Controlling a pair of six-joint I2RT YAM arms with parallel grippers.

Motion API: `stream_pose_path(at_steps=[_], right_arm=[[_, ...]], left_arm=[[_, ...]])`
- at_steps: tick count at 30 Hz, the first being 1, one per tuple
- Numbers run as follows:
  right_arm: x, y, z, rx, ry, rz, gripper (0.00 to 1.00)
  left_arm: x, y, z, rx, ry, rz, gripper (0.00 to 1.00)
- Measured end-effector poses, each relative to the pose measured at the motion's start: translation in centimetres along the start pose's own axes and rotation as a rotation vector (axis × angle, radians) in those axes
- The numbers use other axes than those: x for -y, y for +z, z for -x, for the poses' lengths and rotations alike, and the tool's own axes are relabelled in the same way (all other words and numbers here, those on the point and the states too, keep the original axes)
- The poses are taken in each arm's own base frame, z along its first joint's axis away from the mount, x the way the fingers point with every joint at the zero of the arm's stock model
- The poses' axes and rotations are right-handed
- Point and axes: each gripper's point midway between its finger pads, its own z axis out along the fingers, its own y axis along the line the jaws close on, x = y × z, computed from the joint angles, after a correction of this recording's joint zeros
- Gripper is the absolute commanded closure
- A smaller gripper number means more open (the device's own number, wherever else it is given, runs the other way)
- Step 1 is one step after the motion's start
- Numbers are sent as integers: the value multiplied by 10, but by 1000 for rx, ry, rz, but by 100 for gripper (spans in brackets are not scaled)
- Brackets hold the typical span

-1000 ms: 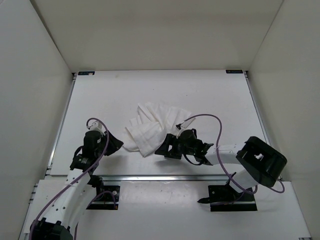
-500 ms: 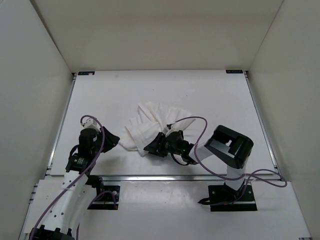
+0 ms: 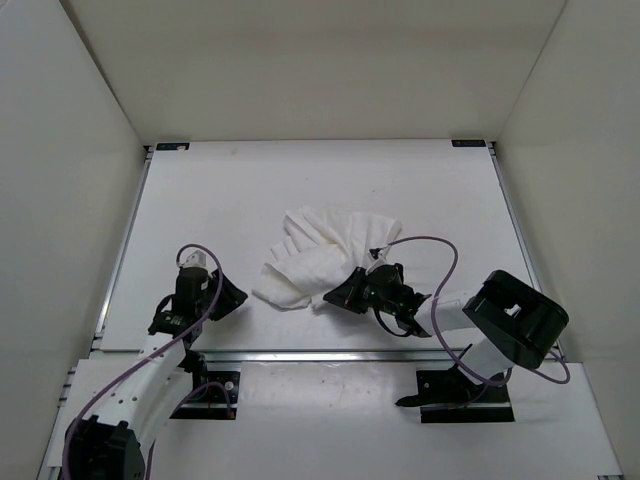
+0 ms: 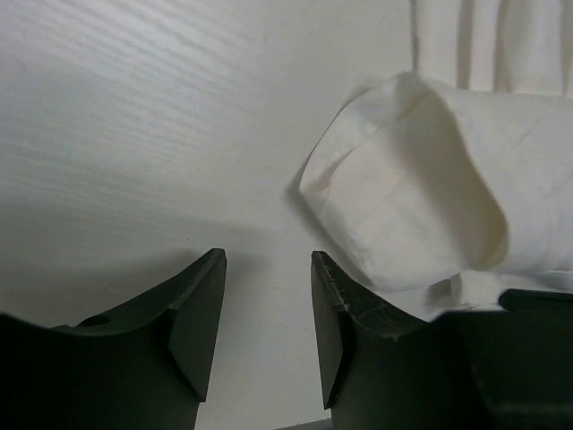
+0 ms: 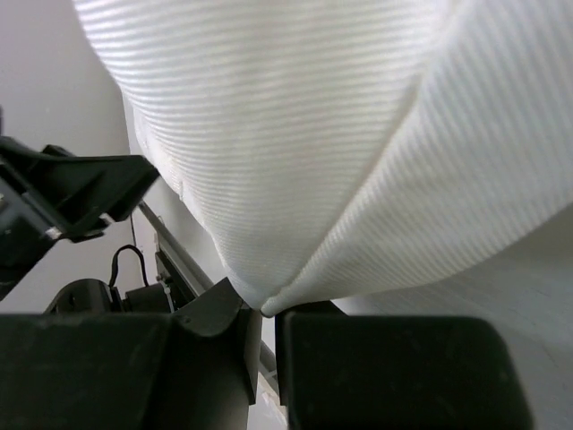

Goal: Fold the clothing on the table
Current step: Flatten the skirt out

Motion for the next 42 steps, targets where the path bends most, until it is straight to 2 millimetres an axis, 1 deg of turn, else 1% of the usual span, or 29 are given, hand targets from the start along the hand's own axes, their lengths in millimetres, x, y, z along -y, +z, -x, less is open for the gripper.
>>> stream_pose_path(at_steps=[2, 4, 5, 8, 11, 15, 18, 19, 23, 24, 25, 26, 27, 28, 30, 31, 32, 33, 34, 36, 37, 38, 39, 40, 41, 42], right_arm=[[0, -1, 1, 5, -14, 0, 100], [3, -2, 1, 4, -24, -7, 100], [5, -2, 0, 2, -26, -12, 100], [11, -3, 0, 0, -24, -26, 100], [16, -2, 0, -6, -15, -38, 99], [18, -2, 1, -5, -15, -40, 100], [18, -2, 1, -4, -17, -40, 100], [18, -2, 1, -4, -17, -40, 100], [17, -2, 2, -3, -20, -39, 99], [17, -2, 2, -3, -23, -39, 100], [18, -2, 2, -2, -25, -39, 100], [18, -2, 2, -3, -30, -39, 100], [19, -3, 2, -6, -37, -41, 100], [19, -3, 3, -8, -43, -42, 100], [18, -4, 7, -33, -50, -44, 100], [16, -4, 15, -46, -51, -43, 100], [11, -5, 26, -54, -54, -36, 100], [1, -7, 40, -60, -64, -18, 100], [-13, -12, 58, -57, -78, 12, 100], [-45, -28, 97, -30, -111, 80, 100], [-67, -45, 123, -4, -135, 134, 100], [-86, -63, 148, 34, -160, 180, 100], [-102, -83, 169, 70, -184, 217, 100], [-118, -105, 186, 98, -216, 254, 100], [-135, -129, 201, 128, -257, 294, 100], [-147, -148, 207, 142, -286, 319, 100]], left_arm=[[-6, 7, -11, -31, -22, 8, 45], [-7, 13, -21, -59, -61, -7, 47], [-4, 15, -19, -46, -68, -20, 46], [6, 19, -18, -22, -102, -68, 48], [9, 22, -18, 3, -142, -100, 49], [9, 29, -15, 14, -168, -96, 47], [16, 35, -12, 18, -173, -105, 48], [19, 36, -13, 14, -175, -107, 46], [32, 44, -14, -19, -157, -109, 44], [35, 46, -15, -28, -153, -108, 48], [38, 49, -14, -38, -150, -106, 64], [40, 52, -14, -46, -151, -102, 75], [40, 55, -15, -55, -148, -95, 96], [41, 57, -15, -64, -146, -88, 100], [40, 61, -14, -81, -132, -73, 100], [43, 61, -9, -86, -127, -72, 100], [48, 61, 0, -80, -122, -77, 100], [56, 60, 16, -66, -107, -82, 100], [65, 57, 35, -47, -91, -91, 100], [98, 44, 92, 34, -44, -136, 100], [120, 32, 124, 95, -3, -174, 100], [143, 13, 158, 170, 41, -210, 100], [166, -8, 186, 241, 84, -254, 100], [190, -35, 209, 314, 126, -311, 100], [213, -66, 225, 376, 167, -378, 100], [233, -96, 230, 418, 211, -444, 100]])
